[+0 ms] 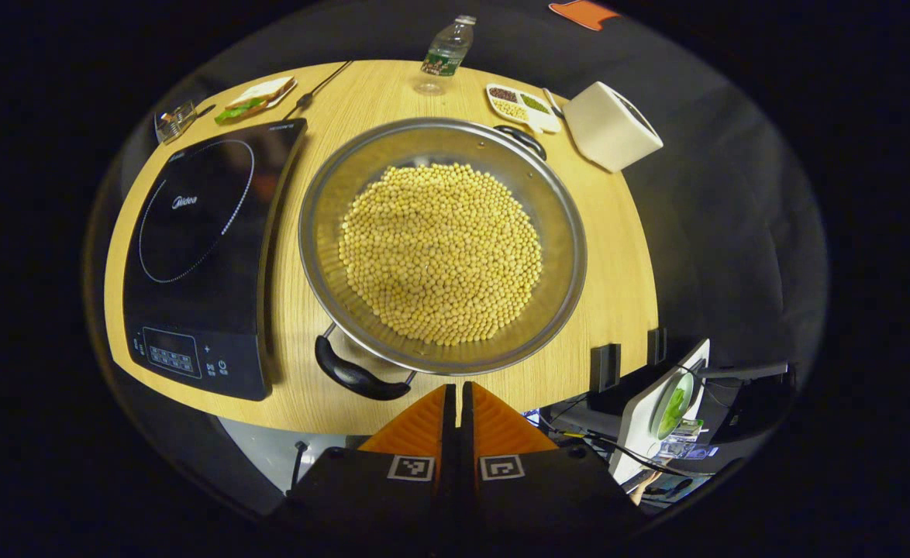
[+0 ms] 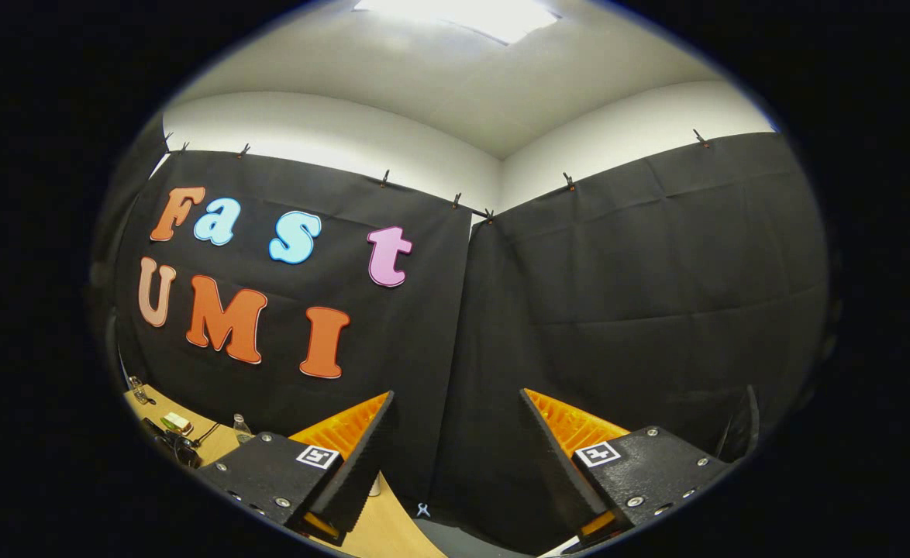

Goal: First push the handle of the pot to place it horizontally, then grasp the pot with both hands and set it on the induction cooktop.

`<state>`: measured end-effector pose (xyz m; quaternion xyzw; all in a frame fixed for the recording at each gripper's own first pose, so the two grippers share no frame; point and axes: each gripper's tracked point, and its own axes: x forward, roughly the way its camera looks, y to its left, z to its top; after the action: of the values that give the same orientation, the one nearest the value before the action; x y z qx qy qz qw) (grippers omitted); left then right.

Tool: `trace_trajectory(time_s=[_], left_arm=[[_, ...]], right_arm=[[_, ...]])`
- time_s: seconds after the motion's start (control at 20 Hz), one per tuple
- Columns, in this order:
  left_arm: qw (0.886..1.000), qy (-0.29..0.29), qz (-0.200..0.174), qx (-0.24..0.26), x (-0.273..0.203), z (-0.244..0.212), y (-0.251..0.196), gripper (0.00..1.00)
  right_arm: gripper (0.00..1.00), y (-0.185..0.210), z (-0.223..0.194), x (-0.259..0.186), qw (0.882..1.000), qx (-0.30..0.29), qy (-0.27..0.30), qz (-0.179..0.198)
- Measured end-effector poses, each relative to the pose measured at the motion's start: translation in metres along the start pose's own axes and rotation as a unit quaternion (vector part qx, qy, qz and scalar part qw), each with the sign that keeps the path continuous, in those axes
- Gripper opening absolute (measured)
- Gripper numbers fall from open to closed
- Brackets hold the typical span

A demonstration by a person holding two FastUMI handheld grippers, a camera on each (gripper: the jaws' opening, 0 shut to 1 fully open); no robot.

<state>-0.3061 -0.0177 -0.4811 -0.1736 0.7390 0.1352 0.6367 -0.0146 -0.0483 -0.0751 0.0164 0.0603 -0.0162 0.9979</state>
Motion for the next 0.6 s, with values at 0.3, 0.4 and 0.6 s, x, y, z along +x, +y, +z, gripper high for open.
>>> trace_trajectory(time_s=[0.3,0.4,0.6], left_arm=[[0.998,0.044,0.004,-0.040,0.029,-0.020,0.012,0.08],[0.998,0.048,0.016,-0.042,0.037,-0.021,0.019,0.08],[0.997,0.045,0.042,-0.045,0.045,-0.022,0.035,0.08]], right_arm=[[0.95,-0.002,-0.009,-0.003,1.000,0.007,0.010,-0.005],[0.95,-0.001,-0.012,-0.003,1.000,0.009,0.015,-0.005],[0.97,-0.003,-0.016,-0.006,1.000,0.008,0.018,-0.007]])
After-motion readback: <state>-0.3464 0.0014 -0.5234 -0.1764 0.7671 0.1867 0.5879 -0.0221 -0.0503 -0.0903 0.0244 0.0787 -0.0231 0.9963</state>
